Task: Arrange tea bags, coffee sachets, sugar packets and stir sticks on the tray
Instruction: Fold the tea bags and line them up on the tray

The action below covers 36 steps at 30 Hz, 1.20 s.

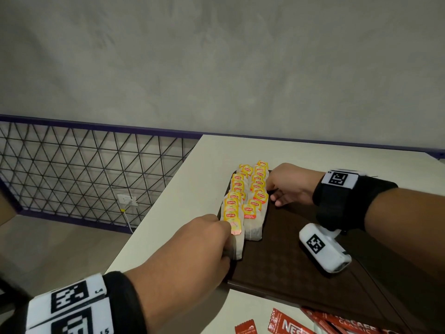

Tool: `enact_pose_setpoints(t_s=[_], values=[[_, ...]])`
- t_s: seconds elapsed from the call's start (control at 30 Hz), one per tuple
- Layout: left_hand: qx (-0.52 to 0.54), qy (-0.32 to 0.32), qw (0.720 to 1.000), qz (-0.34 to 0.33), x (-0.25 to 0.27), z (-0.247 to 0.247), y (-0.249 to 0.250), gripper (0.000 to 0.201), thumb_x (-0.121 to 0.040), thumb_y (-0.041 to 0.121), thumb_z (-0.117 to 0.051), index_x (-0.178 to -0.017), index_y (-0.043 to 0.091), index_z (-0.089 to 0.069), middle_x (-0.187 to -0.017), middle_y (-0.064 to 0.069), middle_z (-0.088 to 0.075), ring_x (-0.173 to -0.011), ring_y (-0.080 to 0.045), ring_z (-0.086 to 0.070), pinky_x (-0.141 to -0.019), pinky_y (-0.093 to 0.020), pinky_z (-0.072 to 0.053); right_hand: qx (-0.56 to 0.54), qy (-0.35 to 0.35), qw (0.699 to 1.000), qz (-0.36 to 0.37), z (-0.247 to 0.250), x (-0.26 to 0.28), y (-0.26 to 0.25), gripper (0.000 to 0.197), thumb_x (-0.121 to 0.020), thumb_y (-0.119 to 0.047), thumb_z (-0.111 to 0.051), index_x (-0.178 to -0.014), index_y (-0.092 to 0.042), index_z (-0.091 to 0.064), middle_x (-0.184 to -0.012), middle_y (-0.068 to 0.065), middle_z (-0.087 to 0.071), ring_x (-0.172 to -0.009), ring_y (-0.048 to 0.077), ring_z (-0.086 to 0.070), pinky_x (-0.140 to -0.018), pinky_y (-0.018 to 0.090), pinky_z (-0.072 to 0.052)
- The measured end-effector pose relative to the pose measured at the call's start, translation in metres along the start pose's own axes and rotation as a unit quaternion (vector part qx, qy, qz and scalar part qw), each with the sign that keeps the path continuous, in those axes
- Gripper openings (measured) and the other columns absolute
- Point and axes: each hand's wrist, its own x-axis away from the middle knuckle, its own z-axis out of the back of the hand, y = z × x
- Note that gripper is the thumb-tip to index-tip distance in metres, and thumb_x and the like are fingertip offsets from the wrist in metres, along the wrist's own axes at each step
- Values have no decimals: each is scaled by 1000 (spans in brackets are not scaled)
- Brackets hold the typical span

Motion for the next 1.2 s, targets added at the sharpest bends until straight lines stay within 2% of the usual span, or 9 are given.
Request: enact_pose_setpoints(t_s=[0.13, 0.37, 0.53, 0.6, 0.7, 0.77, 0.9, 1.03, 1.2], values=[[10, -7, 1000, 3, 1, 0, -1, 9, -89, 24, -58, -87, 29, -51, -96, 10, -50, -92, -11, -54, -80, -25, -47, -11, 5, 1000, 3, 0, -3, 0, 30, -96, 3, -47, -124, 6, -55, -97, 17, -56, -56, 18, -54, -46, 27, -51], [9, -4, 1000, -4, -1, -3, -3, 6, -88, 23, -59, -89, 29, -56, -93, 12, -50, -88, -9, -53, -78, -24, -47, -30, -19, 999, 5, 2, -3, 1, 20, -97, -1, -51, -115, 3, -58, -96, 15, -56, -61, 19, -55, -48, 27, -50], [9, -3, 1000, 4, -4, -3, -6, 7, -84, 19, -62, -88, 25, -60, -90, 8, -53, -87, -14, -57, -78, -29, -50, -59, 8, 998, 7, 9, 14, 4, 31, -99, -14, -61, -126, -3, -53, -112, 17, -58, -75, 25, -63, -62, 33, -57], [11, -4, 1000, 5, -5, -2, -5, 8, -83, 18, -63, -88, 24, -62, -91, 7, -54, -88, -16, -58, -77, -29, -50, -48, -9, 999, -10, 10, 31, 5, 32, -96, -14, -66, -124, -3, -54, -105, 17, -58, -72, 26, -64, -64, 34, -59], [15, -12, 1000, 8, -3, 0, -3, 12, -84, 16, -63, -90, 26, -62, -93, 5, -54, -89, -16, -57, -74, -23, -45, 28, -106, 992, -54, 3, 67, 6, 33, -92, -18, -74, -116, 1, -62, -91, 17, -59, -66, 24, -66, -61, 31, -60], [14, -11, 1000, 10, 0, 2, -2, 12, -83, 17, -64, -89, 25, -59, -94, 4, -54, -89, -17, -57, -75, -27, -48, 89, -138, 985, -57, -6, 84, 7, 38, -87, -24, -81, -110, 1, -66, -88, 17, -64, -65, 24, -67, -60, 30, -60], [14, -3, 1000, 19, 4, 5, 3, 18, -82, 18, -65, -90, 26, -51, -95, 2, -52, -87, -19, -56, -76, -32, -50, 155, -103, 982, -16, -23, 96, 6, 39, -82, -35, -85, -95, -5, -65, -82, 13, -63, -54, 20, -64, -52, 28, -57], [-2, -6, 1000, 20, 4, 7, 6, 18, -84, 19, -64, -95, 24, -50, -97, 1, -51, -89, -21, -56, -76, -34, -50, 153, -91, 984, -5, -31, 97, 4, 30, -85, -30, -83, -82, -13, -59, -77, 10, -59, -54, 19, -60, -50, 29, -57], [-14, -26, 999, 23, 1, 5, 6, 15, -89, 20, -63, -104, 22, -59, -101, -1, -56, -95, -21, -58, -77, -28, -49, 153, -76, 985, -11, -29, 101, 6, 28, -85, -31, -82, -83, -12, -62, -72, 5, -63, -54, 14, -58, -52, 25, -53]])
